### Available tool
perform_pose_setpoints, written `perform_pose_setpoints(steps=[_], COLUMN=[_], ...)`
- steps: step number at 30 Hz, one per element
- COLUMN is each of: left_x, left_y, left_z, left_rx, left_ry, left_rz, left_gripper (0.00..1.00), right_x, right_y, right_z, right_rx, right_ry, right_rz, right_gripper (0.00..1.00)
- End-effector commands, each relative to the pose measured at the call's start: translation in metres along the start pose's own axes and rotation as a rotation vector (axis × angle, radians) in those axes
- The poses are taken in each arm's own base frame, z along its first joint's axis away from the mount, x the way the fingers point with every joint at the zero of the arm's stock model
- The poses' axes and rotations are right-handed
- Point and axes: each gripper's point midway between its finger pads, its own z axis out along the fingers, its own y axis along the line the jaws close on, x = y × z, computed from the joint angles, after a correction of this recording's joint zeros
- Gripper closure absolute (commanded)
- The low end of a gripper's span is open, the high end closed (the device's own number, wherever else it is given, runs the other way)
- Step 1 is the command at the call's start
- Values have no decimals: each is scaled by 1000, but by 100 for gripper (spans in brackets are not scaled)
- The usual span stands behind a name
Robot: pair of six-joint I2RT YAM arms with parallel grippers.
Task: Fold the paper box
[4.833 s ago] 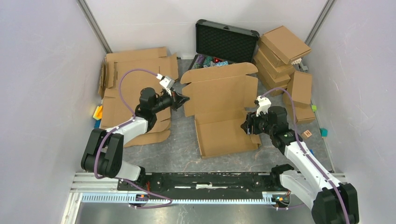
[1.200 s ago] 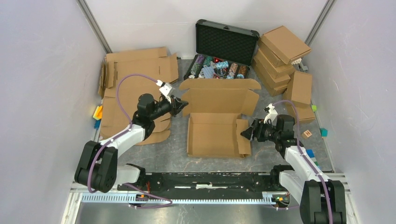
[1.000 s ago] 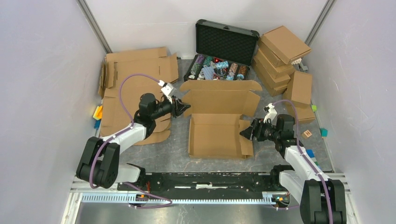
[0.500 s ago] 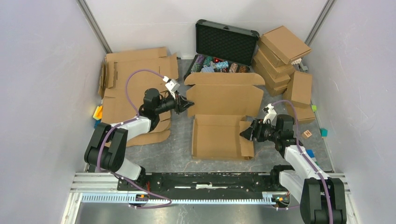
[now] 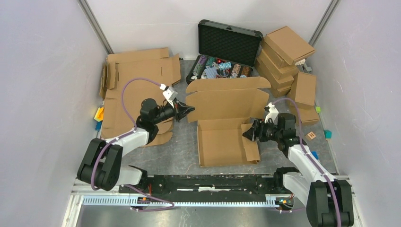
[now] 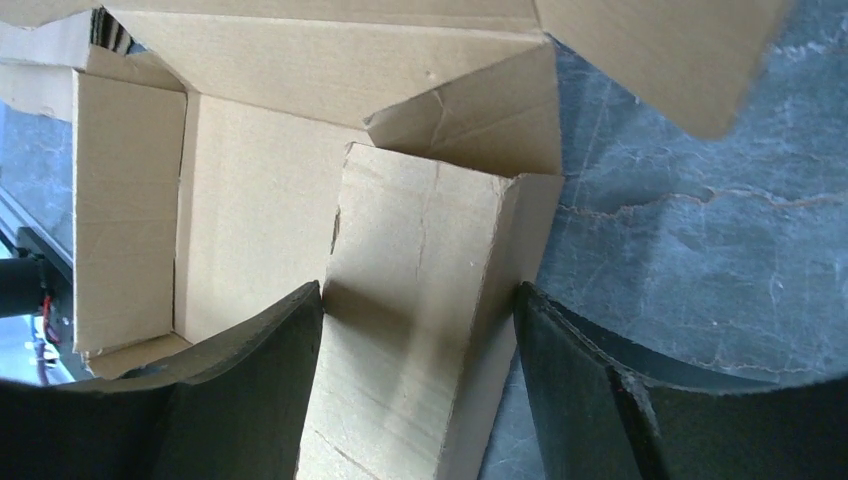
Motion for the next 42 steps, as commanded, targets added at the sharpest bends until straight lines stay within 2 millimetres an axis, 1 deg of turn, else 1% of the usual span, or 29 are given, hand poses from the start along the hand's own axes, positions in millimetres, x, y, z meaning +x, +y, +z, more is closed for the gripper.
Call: perform_pose_setpoints(steps=[1,4,7,9,12,13,15,17,21,23,25,27,31,34,38,39,40,41,42], left_x=[-22,-18,-17,-17,-15,-15,-13,-10,-8,-7,-8,-9,-6,-6,-6,-5,-5,-5,-3], left_y=[-18,-18,-12,-8,-5,-5,-4,-3,4,8,7,7,3,-1,-4,-4,-4,-3,-1], left_z=[0,-3,-8,-13,-19,-21,-25,-27,-29,-29,-30,-32,-31,-31,-27,-27,-26,-27,-26], left_rx=[9,-31,-101,-149,-198,-212,-241,-263,-302,-321,-326,-333,-319,-308,-285,-284,-285,-291,-303], left_ry=[-96,-105,-119,-123,-136,-140,-147,-144,-138,-132,-137,-147,-148,-150,-147,-138,-137,-138,-141], left_rz=[38,41,43,48,69,74,86,93,90,88,91,96,95,88,51,38,31,23,7], left_gripper=[98,98,98,98,98,98,98,98,98,98,98,98,98,98,97,96,91,84,73], right_x=[-16,-17,-17,-13,-2,0,3,5,8,6,1,0,1,-9,-24,-28,-31,-34,-35], right_y=[3,2,0,1,4,4,-3,-8,-8,-12,-14,-9,-2,-7,-12,-15,-17,-19,-20], right_z=[2,2,-2,-2,1,1,-1,-4,-6,-6,-6,-4,1,3,9,10,11,12,12], right_rx=[58,85,106,95,57,55,88,119,119,149,167,143,118,160,194,210,222,233,236], right_ry=[0,-7,-8,5,38,39,37,42,44,41,31,37,69,55,31,22,13,2,1], right_rz=[-106,-123,-141,-137,-118,-116,-128,-150,-156,-163,-167,-166,-178,-186,-188,-190,-193,-201,-208], right_gripper=[25,23,15,12,12,14,16,14,14,17,22,26,29,40,47,49,51,53,56])
